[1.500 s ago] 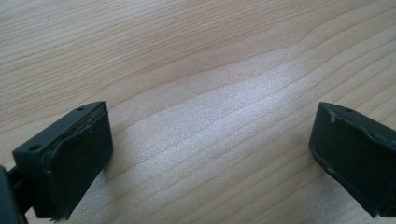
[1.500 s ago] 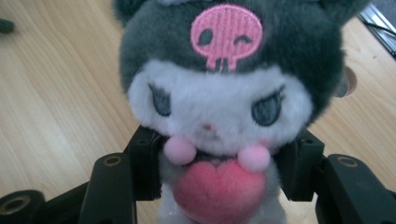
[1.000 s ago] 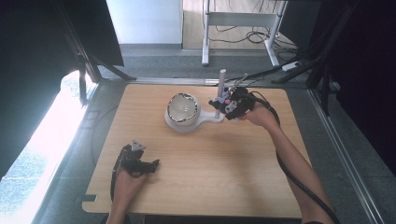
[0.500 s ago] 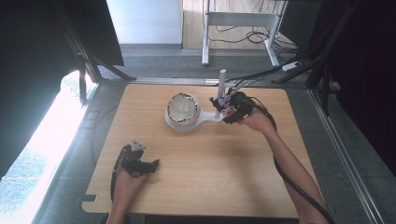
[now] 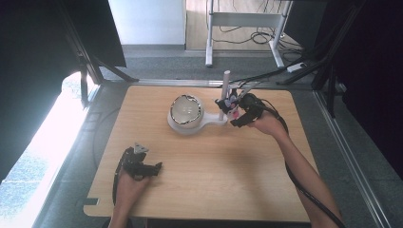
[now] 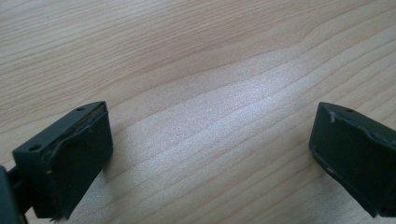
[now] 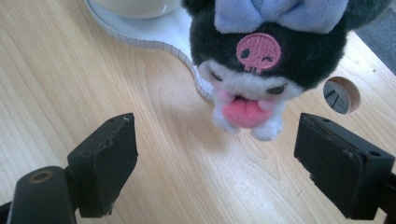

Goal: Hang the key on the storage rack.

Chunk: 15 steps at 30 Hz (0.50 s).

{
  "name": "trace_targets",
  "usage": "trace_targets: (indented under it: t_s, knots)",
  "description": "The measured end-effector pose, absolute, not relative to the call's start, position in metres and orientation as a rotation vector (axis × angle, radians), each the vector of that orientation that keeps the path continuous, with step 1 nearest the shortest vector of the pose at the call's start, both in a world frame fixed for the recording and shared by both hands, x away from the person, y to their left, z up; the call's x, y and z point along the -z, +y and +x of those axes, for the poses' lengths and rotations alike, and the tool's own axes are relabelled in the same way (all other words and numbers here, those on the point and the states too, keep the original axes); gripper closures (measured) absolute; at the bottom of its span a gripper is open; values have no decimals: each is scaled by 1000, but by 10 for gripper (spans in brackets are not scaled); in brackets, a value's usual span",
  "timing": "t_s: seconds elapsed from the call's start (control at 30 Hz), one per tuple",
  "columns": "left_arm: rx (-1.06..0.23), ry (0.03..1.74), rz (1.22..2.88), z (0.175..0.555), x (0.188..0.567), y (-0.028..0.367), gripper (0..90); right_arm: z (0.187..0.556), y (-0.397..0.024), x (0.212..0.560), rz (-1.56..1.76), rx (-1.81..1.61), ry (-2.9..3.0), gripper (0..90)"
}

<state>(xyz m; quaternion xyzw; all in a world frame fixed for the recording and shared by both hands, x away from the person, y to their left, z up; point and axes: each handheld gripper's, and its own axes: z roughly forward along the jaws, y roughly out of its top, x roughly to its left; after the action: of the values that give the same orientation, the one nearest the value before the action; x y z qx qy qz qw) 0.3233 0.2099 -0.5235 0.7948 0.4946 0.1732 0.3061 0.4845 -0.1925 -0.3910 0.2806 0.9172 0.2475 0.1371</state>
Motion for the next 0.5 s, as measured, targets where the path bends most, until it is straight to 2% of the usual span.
trace_targets:
  t_s: [0.5]
  knots:
    - [-458, 1310, 2102, 323, 524, 210, 0, 464, -201, 381, 778, -734, 2659, 132]
